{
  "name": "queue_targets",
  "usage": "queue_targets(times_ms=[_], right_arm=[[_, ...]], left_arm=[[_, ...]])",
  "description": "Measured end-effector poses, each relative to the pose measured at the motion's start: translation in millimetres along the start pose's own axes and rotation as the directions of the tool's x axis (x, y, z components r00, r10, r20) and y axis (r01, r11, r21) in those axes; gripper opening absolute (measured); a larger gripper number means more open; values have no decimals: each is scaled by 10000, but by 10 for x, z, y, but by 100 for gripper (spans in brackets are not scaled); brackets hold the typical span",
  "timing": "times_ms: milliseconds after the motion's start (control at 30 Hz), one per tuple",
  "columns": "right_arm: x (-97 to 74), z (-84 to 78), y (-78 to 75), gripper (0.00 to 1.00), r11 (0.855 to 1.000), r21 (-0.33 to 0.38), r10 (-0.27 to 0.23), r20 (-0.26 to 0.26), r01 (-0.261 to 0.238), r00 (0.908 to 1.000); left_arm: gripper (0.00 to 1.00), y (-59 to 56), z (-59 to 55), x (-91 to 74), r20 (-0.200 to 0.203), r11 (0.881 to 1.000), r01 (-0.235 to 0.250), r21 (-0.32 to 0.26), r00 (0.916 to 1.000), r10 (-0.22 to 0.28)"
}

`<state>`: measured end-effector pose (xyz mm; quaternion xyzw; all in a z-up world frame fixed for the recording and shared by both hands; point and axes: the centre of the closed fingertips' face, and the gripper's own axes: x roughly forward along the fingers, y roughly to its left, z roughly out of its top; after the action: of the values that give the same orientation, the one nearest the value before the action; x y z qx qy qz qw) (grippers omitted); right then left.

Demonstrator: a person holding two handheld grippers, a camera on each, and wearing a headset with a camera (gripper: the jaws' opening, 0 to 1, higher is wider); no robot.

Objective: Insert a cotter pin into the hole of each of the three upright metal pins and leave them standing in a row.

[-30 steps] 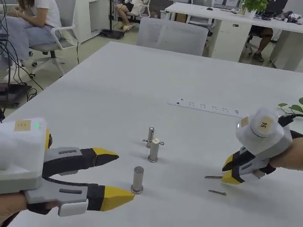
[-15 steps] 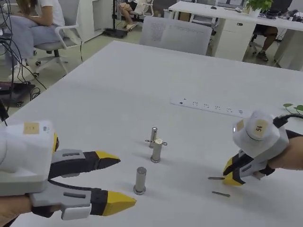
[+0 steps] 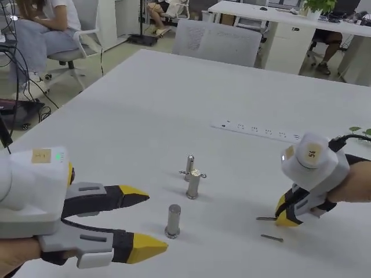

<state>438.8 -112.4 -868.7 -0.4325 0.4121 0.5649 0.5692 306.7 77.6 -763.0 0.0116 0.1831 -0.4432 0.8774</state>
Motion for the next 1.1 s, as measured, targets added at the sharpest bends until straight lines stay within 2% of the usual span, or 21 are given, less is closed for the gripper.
queue_targets(times_ms=[467,1100], right_arm=[[6,-12,24,7,9980,-625,-72,-691,29,9976],[1,-20,-3,3,9951,-953,-350,-795,274,9962]], left_arm=[[51,-2,3,-14,-30,10000,-17,44,10000,17],[49,-21,4,12,-79,10000,54,61,10000,-54]])
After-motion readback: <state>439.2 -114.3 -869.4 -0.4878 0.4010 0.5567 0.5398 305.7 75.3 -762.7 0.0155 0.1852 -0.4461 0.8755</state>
